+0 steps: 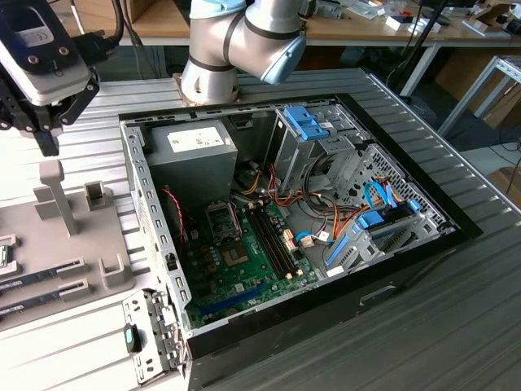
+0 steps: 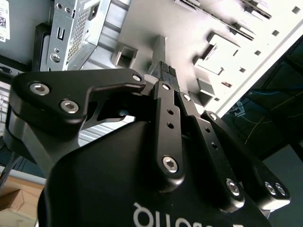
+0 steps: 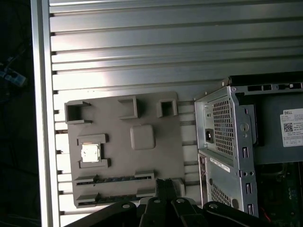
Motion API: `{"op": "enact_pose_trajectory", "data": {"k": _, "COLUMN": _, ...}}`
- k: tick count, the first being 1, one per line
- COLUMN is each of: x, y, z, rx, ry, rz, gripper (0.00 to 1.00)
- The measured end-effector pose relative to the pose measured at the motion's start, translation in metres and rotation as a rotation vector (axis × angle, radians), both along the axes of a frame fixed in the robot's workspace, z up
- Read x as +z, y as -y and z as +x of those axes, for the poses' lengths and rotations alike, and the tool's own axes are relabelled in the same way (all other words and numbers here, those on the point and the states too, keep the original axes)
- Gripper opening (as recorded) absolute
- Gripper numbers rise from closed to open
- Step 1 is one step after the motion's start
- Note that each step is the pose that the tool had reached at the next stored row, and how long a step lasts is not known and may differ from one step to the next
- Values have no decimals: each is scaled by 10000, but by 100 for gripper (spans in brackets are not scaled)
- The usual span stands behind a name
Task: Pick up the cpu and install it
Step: 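Reach for the cpu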
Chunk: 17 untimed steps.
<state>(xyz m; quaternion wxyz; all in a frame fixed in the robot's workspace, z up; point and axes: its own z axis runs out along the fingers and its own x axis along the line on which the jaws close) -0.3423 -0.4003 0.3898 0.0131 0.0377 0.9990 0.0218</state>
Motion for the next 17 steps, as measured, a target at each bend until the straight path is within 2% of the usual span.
{"op": "enact_pose_trajectory", "data": {"k": 17, "x": -1, "y": 0, "z": -57, "rx": 0, "ry": -1, "rz": -1, "gripper": 11}}
